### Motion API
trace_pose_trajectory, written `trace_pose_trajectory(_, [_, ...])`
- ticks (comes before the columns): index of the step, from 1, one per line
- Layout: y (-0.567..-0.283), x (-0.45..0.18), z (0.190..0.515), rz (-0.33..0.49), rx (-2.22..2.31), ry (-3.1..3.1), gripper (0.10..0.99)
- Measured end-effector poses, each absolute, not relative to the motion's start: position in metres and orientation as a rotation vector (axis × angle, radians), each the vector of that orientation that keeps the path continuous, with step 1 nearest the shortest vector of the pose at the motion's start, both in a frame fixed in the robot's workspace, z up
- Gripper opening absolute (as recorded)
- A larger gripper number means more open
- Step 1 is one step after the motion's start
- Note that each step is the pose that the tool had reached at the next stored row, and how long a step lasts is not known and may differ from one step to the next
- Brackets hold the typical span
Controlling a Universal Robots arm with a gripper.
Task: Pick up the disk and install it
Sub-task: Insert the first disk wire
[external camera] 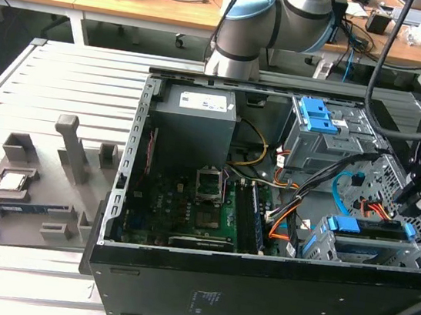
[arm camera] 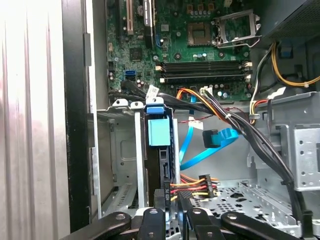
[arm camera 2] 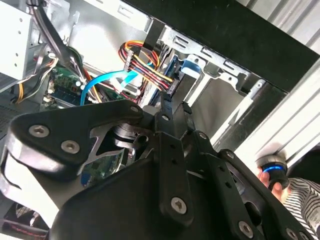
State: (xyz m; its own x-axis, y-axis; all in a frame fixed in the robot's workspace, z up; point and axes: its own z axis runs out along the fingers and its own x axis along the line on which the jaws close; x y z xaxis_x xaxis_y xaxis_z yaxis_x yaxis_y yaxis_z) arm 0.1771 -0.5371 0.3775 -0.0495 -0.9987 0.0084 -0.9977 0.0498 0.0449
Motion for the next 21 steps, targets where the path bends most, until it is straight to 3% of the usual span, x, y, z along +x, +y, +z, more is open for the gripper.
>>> trace_pose_trajectory(1, [-0.537, 0.177, 0.38, -0.042, 2.14, -2.249, 0.231])
trace_pose_trajectory(3, [-0.537, 0.177, 0.384, -0.042, 2.14, -2.249, 0.106])
trace_pose_trajectory(21, [-0.536, 0.177, 0.395, -0.042, 2.14, -2.249, 0.106])
